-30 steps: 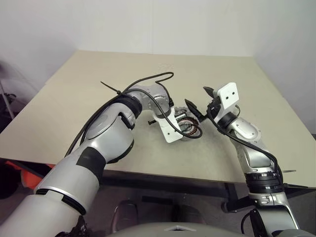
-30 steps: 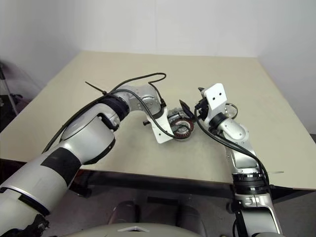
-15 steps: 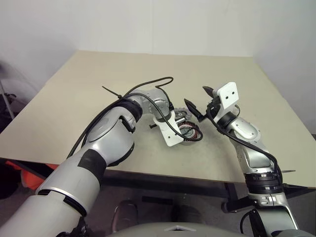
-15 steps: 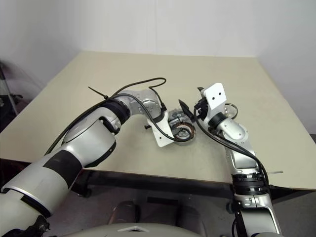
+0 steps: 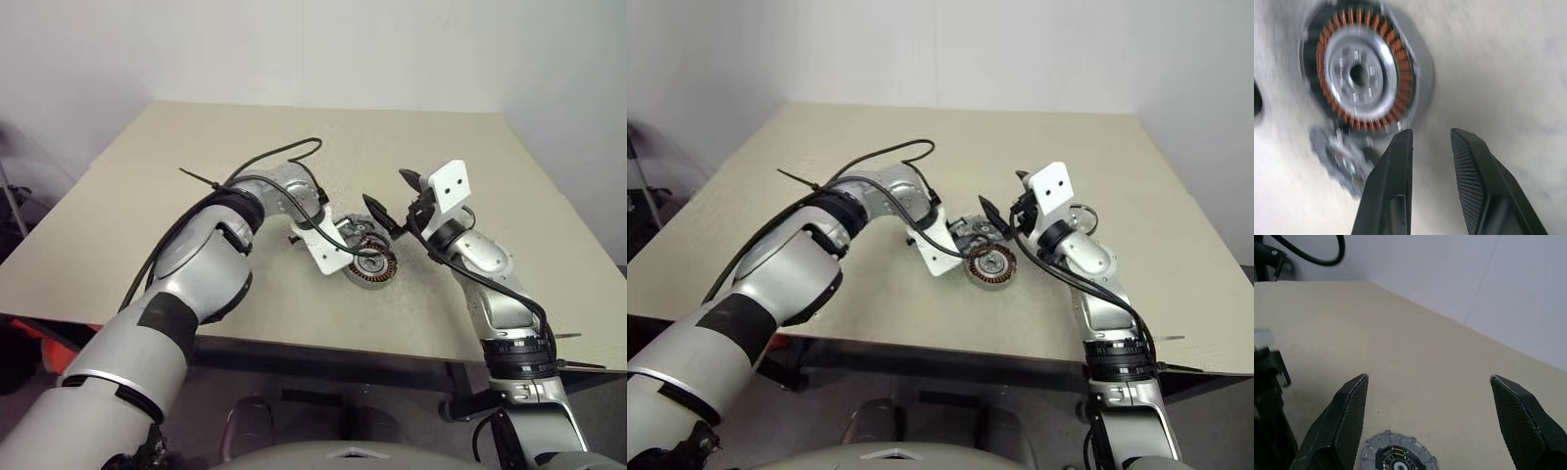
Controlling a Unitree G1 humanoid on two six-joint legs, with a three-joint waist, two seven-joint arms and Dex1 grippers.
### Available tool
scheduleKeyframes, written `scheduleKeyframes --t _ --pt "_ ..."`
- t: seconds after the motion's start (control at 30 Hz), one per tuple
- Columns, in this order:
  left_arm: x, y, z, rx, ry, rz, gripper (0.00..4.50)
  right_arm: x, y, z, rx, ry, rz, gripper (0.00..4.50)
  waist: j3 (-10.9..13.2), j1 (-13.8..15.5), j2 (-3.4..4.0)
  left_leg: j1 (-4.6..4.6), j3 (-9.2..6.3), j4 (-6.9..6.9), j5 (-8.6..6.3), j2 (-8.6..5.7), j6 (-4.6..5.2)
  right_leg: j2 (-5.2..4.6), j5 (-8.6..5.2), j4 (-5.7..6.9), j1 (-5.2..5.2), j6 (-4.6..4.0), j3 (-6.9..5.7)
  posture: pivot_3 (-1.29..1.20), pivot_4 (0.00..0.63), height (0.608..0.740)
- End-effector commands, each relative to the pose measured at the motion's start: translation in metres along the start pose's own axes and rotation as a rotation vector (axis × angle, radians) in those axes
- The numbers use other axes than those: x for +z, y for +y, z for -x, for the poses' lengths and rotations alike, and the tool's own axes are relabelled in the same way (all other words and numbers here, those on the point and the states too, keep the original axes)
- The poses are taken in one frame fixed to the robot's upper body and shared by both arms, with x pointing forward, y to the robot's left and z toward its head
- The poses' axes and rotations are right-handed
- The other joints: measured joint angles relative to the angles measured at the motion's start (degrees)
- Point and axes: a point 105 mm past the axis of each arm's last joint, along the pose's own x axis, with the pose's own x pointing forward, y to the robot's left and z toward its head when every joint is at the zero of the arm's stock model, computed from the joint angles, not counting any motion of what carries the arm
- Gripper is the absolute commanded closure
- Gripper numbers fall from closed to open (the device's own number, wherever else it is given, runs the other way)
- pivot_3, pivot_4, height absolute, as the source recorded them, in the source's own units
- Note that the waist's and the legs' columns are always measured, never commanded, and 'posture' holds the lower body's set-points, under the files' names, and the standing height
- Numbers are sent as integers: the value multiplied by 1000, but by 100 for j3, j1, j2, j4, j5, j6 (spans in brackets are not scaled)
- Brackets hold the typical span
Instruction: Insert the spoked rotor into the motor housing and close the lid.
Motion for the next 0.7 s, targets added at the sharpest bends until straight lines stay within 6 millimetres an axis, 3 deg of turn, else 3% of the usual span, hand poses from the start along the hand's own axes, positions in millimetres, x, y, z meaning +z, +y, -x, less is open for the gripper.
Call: scheduleKeyframes --t 0.03,0.13,0.33,0.53,0.7 --pt "-12 4 29 117 -4 58 3210 15 2 -9 27 -61 20 0 0 -4 0 1 0 0 1 0 -2 0 0 1 0 0 0 0 0 740" --pt "-22 -4 46 228 -63 217 3210 11 6 -14 53 -47 -4 0 0 -11 1 8 3 -8 1 2 -3 1 0 2 0 -1 1 0 0 740" --pt "-31 -27 60 489 -219 517 3210 0 5 -23 78 3 -17 0 -1 -11 4 9 5 -8 3 4 -9 0 2 4 0 -8 0 0 0 740" --pt "-18 -27 81 900 -452 901 3210 -3 -8 -20 83 44 -5 0 1 -33 6 18 4 -6 4 10 -11 0 -1 12 -7 -14 -5 0 0 740" --pt "-2 -42 82 1112 -536 1117 3210 -7 -31 7 84 147 -13 0 0 -122 7 0 6 -7 2 8 -8 1 -2 6 -4 -13 -2 0 0 740"
